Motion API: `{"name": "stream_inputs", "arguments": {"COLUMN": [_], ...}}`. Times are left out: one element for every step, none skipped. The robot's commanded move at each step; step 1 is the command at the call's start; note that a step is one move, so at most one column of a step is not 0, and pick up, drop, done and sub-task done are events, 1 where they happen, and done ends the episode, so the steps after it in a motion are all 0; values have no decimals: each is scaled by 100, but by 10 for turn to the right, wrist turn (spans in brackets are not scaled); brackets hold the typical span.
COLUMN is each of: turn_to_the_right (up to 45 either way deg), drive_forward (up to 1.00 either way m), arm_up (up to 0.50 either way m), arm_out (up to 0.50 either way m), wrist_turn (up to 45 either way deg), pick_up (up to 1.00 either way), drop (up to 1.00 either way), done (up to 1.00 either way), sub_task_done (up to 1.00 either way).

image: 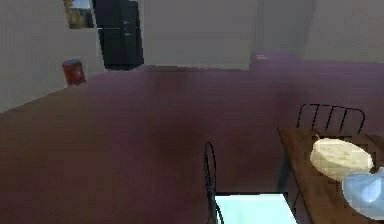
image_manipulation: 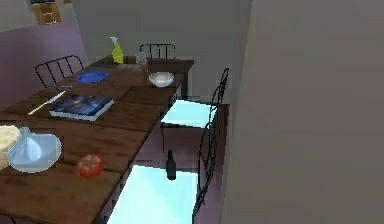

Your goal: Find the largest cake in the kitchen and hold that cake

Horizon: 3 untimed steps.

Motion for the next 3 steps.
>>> {"name": "stream_inputs", "arguments": {"turn_to_the_right": [90,0,-420], "drive_forward": [0,30,0], "arm_up": [0,0,0], "arm_out": [0,0,0], "wrist_turn": [0,0,0], "pick_up": [0,0,0], "drop": [0,0,0], "done": [0,0,0], "sub_task_done": [0,0,0]}}
